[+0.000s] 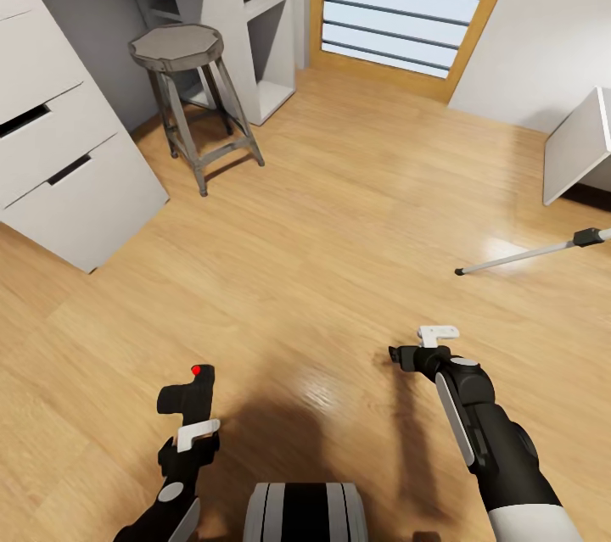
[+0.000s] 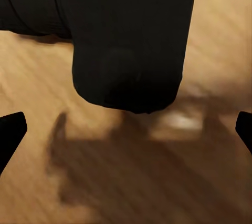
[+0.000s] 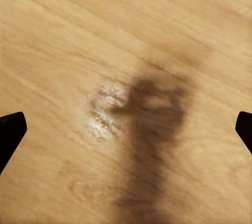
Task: Attach the digital camera to the camera tripod in the bedroom.
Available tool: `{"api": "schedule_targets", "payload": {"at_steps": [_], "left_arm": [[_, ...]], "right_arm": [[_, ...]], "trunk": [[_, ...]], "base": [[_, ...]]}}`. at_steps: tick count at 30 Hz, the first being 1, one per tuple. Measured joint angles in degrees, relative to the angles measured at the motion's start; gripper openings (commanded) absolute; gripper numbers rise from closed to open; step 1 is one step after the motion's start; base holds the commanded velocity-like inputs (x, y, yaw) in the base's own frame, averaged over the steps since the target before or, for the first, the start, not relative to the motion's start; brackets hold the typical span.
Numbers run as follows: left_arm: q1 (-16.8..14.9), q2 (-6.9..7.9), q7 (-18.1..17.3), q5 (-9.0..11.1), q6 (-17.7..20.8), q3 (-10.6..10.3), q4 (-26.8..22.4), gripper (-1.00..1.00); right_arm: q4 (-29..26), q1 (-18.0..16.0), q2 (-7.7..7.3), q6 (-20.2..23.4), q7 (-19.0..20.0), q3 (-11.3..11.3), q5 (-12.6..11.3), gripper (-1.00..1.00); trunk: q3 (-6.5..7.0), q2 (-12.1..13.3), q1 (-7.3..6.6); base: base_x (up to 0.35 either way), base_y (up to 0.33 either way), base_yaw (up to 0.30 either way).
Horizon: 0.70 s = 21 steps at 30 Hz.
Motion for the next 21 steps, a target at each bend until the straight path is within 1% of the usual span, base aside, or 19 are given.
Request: {"api": "schedule_targets", "payload": {"at_steps": [8, 11, 14, 21], "left_arm": [[0.0, 0.03, -0.1, -0.1, -0.4, -0.1, 0.2, 1.0], [0.0, 0.06, -0.1, -0.4, -0.5, -0.1, 0.2, 1.0], [0.0, 0.05, -0.2, -1.4, -0.5, -0.1, 0.3, 1.0], [0.0, -0.08, -0.2, -4.5, -0.6, 0.0, 0.4, 1.0]], "right_arm": [[0.0, 0.0, 0.0, 0.0, 0.0, 0.0, 0.0, 1.0], [0.0, 0.0, 0.0, 0.0, 0.0, 0.0, 0.0, 1.0], [0.0, 0.0, 0.0, 0.0, 0.0, 0.0, 0.1, 1.0], [0.0, 0.0, 0.0, 0.0, 0.0, 0.0, 0.1, 1.0]], "trunk": [[0.0, 0.0, 0.0], [0.0, 0.0, 0.0], [0.0, 0.0, 0.0], [0.0, 0.0, 0.0]], "base": [[0.0, 0.0, 0.0], [0.0, 0.0, 0.0], [0.0, 0.0, 0.0], [0.0, 0.0, 0.0]]}}
